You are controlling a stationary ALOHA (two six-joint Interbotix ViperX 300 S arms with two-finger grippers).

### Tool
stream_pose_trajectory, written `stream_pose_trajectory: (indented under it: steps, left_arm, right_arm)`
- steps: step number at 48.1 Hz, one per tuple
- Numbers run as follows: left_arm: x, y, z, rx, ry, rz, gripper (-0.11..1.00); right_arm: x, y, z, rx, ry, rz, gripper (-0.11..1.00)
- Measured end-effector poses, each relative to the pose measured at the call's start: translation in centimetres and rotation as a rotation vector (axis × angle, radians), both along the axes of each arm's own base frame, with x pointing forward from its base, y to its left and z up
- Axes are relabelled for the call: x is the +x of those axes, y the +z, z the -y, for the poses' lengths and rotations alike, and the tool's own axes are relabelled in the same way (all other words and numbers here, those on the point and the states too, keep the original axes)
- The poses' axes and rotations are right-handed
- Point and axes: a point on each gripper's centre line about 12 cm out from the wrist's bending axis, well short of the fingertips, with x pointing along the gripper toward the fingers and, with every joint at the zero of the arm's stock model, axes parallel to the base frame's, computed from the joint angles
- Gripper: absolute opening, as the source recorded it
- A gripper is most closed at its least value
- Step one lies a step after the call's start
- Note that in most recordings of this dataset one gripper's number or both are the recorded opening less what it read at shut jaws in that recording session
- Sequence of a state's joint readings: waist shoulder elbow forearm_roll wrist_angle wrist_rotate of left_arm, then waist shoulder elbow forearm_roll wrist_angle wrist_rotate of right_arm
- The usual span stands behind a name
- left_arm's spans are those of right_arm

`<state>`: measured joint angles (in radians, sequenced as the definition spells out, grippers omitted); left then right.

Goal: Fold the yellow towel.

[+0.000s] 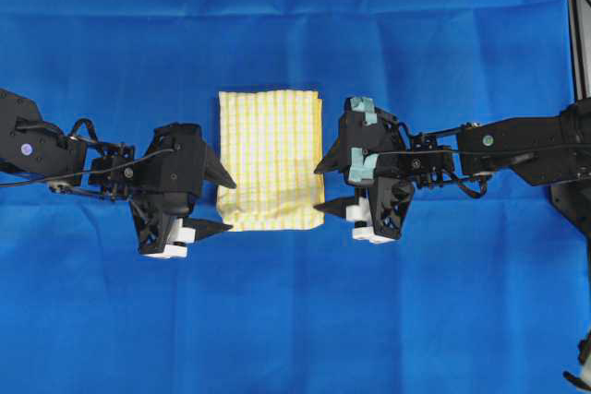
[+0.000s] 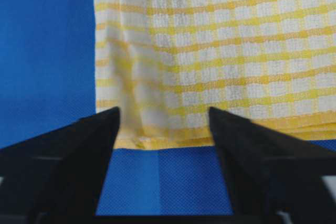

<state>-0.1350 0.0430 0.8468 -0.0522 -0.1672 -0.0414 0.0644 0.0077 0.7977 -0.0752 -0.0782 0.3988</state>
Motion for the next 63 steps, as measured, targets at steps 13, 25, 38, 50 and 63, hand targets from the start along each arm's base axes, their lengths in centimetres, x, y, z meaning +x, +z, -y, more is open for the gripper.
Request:
stream_pose_trajectory:
  steps: [13,25,38,50,63]
  left_arm:
    - [-0.8,3.1,-0.3,0.006,-0.006,0.002,0.62]
    - [-2.9,8.5,-1.3,0.016,-0.005,0.119,0.62]
    - [-7.4,11.9,-2.8,0.017,0.03,0.261,0.62]
    - [-12.0,13.4,-3.9,0.017,0.062,0.391,0.62]
    - [-16.5,11.6,-4.5,0.018,0.089,0.481,0.62]
  right_arm:
    - [-1.1,3.5,-0.1,-0.026,0.021,0.028,0.7]
    - [-4.1,7.9,0.4,-0.093,0.055,0.106,0.7]
    - [-8.7,10.6,2.1,-0.133,0.018,0.205,0.7]
    - [-13.7,11.7,3.0,-0.168,-0.014,0.266,0.7]
    - [-18.3,9.6,3.2,-0.158,-0.041,0.332,0.7]
